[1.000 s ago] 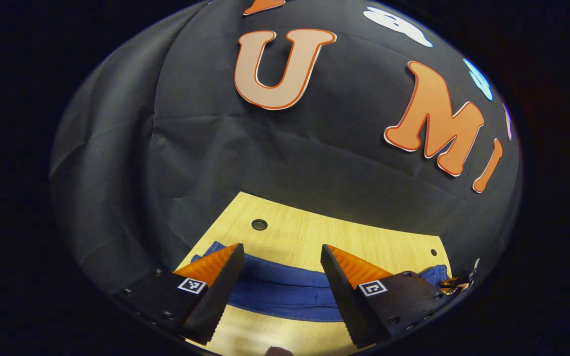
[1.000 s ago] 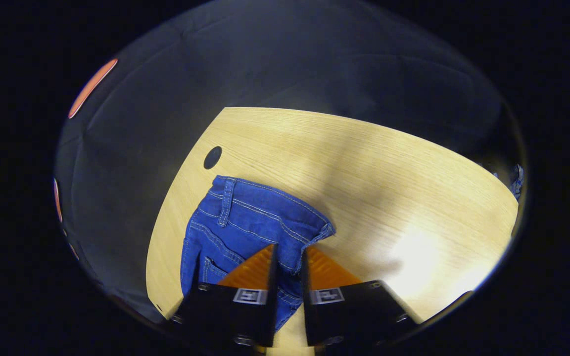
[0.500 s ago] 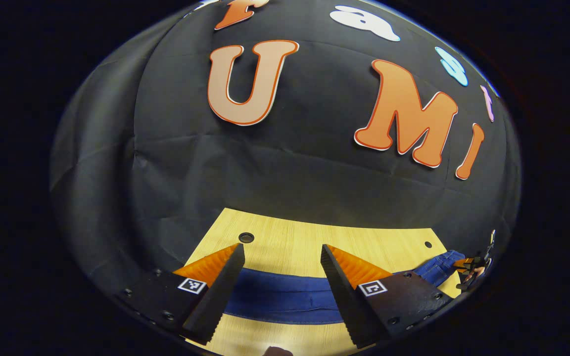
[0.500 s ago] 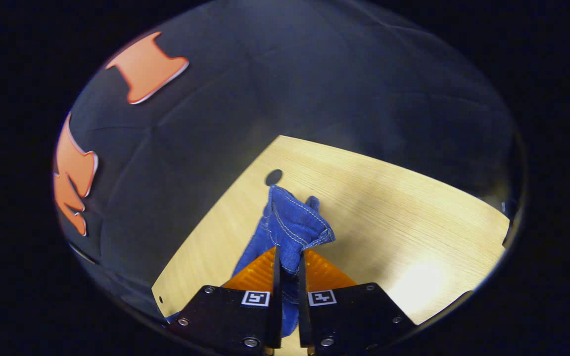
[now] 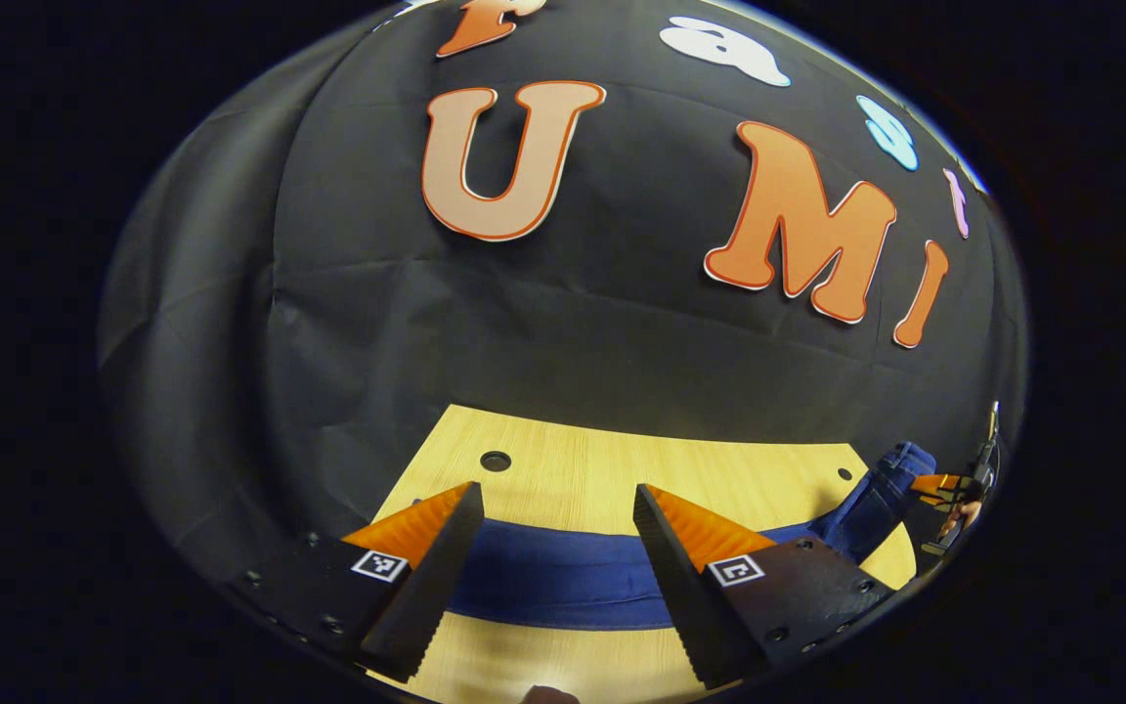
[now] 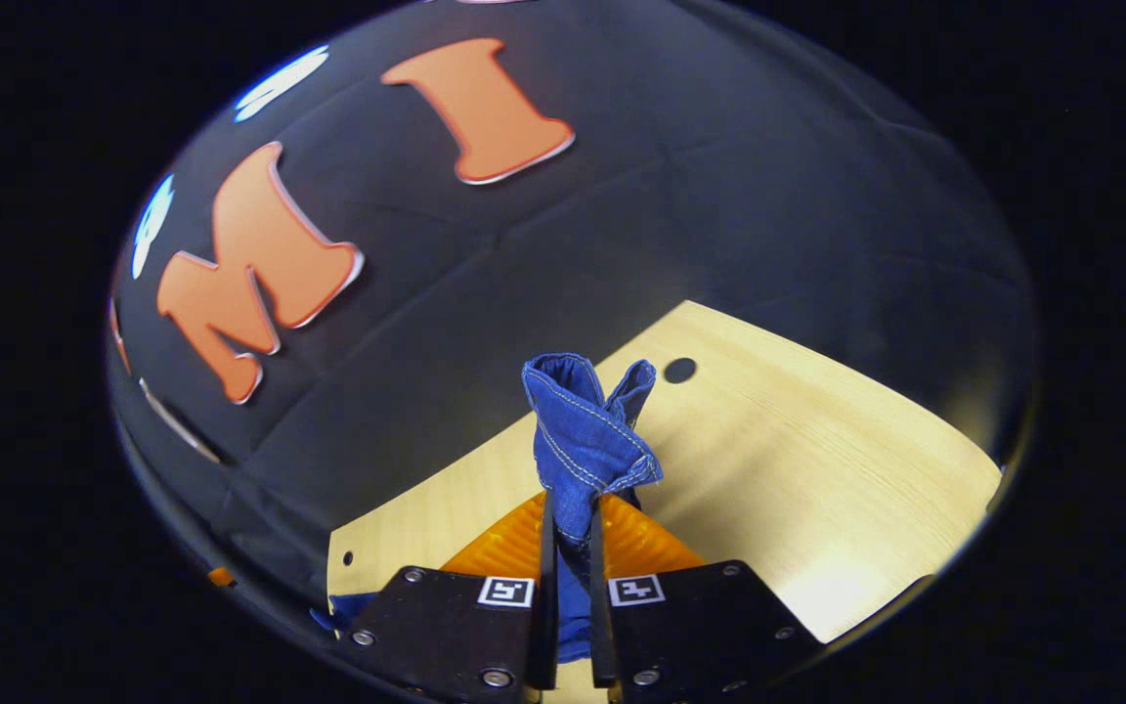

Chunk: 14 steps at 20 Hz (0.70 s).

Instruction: Grasp the waist and the cuffs of the jeans and fold them to make the two legs overlap; first hold the waist and fold one-third of the jeans toward the cuffs, then hold the cuffs and fold the remaining one-third in the same direction to finish folding.

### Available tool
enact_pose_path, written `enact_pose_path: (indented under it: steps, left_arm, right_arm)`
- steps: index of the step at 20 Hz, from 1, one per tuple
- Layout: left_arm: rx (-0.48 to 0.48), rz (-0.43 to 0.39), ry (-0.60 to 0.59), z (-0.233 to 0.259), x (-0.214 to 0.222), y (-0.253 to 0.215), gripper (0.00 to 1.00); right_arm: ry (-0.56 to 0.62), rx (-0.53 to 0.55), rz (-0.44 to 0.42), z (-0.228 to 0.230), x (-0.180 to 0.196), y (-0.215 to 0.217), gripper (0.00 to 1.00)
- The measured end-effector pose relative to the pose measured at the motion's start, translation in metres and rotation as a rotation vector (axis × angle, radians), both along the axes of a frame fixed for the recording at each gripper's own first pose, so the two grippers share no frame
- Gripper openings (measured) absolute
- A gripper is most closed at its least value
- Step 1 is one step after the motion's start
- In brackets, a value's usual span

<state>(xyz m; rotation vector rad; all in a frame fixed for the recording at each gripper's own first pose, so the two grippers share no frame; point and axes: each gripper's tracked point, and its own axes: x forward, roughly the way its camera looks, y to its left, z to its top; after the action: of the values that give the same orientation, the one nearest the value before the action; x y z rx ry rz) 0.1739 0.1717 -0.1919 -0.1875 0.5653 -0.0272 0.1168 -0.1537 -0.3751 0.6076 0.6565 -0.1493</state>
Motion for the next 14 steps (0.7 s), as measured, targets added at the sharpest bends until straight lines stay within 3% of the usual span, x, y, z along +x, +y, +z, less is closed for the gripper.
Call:
enact_pose_path:
  steps: [8, 14]
  left_arm:
    - [-0.034, 0.049, 0.047, -0.025, -0.025, 0.034, 0.95]
    - [-0.074, 0.146, 0.11, -0.054, -0.049, 0.082, 0.95]
  right_arm:
    - [-0.041, 0.01, 0.201, -0.004, 0.005, 0.009, 0.14]
    - [-0.01, -0.007, 0.31, 0.006, 0.009, 0.002, 0.14]
